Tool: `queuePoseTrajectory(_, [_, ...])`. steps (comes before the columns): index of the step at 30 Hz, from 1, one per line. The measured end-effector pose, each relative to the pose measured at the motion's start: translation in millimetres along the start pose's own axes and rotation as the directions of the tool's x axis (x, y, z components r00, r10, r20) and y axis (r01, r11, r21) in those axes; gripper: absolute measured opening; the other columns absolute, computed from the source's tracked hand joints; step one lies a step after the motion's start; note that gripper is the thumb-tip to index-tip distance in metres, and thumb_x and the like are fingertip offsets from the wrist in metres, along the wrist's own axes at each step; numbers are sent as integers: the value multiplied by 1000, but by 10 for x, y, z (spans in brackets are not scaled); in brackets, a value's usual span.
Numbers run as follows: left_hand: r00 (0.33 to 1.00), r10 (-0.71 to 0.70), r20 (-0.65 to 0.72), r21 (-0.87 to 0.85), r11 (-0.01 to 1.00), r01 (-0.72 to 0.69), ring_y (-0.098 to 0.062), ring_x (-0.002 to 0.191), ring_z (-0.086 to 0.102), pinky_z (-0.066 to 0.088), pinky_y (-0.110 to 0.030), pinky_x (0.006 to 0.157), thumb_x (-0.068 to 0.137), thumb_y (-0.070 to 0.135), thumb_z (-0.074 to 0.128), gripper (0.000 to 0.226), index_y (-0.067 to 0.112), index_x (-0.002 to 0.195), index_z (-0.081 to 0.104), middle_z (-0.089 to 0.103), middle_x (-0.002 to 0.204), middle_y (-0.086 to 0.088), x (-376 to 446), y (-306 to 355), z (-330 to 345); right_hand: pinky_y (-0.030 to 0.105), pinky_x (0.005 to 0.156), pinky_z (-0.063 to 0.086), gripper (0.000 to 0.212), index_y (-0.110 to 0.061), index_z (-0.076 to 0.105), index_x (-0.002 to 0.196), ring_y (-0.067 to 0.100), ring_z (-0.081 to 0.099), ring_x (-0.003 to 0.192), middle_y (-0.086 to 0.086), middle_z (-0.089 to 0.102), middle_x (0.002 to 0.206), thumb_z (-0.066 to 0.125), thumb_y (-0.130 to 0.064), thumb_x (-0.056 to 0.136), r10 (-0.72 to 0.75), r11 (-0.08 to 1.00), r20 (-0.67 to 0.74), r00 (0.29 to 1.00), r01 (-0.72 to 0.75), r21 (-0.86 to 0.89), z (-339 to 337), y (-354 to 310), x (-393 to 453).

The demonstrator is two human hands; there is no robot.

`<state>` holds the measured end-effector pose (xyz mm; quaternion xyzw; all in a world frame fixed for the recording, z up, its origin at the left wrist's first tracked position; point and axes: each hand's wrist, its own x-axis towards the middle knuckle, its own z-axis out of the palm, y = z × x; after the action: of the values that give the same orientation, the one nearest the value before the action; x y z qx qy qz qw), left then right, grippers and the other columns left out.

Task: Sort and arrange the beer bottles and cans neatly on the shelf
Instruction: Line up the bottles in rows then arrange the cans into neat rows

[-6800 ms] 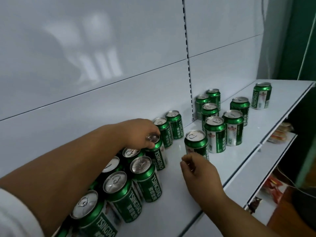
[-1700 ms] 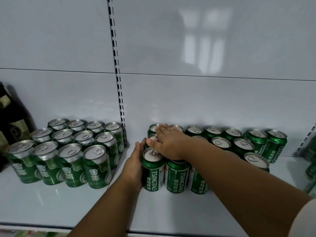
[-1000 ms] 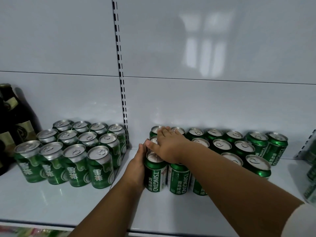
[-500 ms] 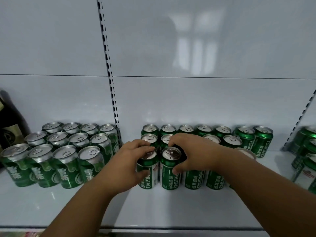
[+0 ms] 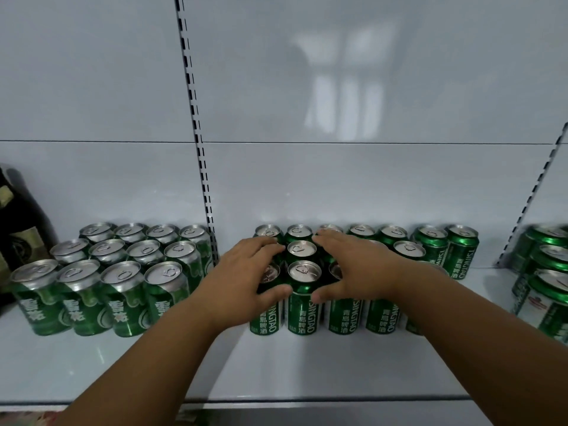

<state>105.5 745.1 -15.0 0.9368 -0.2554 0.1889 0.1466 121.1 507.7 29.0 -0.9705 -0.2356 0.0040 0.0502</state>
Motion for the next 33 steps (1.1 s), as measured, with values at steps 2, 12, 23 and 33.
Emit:
queuePoseTrajectory(2, [996, 45, 78, 64, 997, -50, -12, 146, 23, 19, -31, 119, 87, 67, 50, 80, 29, 153, 25, 25, 159, 9, 166, 122, -8, 34, 122, 8, 124, -22, 0, 157, 10, -4, 151, -6, -3, 165, 60, -83, 67, 57, 995, 39, 998, -54, -80, -7, 103, -8])
queuePoseTrajectory(12, [922, 30, 386, 201, 973, -116, -17, 152, 4, 12, -42, 123, 77, 87, 27, 101, 32, 157, -1, 0, 166, 5, 464, 254, 52, 32, 119, -1, 130, -16, -5, 156, 15, -7, 151, 0, -8, 165, 59, -84, 65, 89, 992, 83, 993, -81, -98, -13, 363, -97])
queuePoseTrajectory(23, [867, 90, 490, -23, 996, -90, -11, 151, 10, 12, -32, 121, 98, 62, 28, 70, 31, 158, 9, 7, 165, 10, 1071, 742, 149, 33, 119, 20, 113, -26, 7, 157, 16, 16, 150, -9, 12, 163, 61, -76, 72, 172, 976, 93, 981, -182, 119, -200, 714, -320])
queuePoseTrajectory(33, [840, 159, 518, 24, 979, -200, -22, 137, 40, 34, -41, 113, 98, 51, 44, 59, 23, 149, 35, 38, 152, 1, 1913, 1285, 580, 33, 110, 32, 47, -19, 47, 143, 22, 42, 135, 3, 46, 148, 53, -34, 99, 392, 920, -137, 910, -390, 44, -367, 1881, -383])
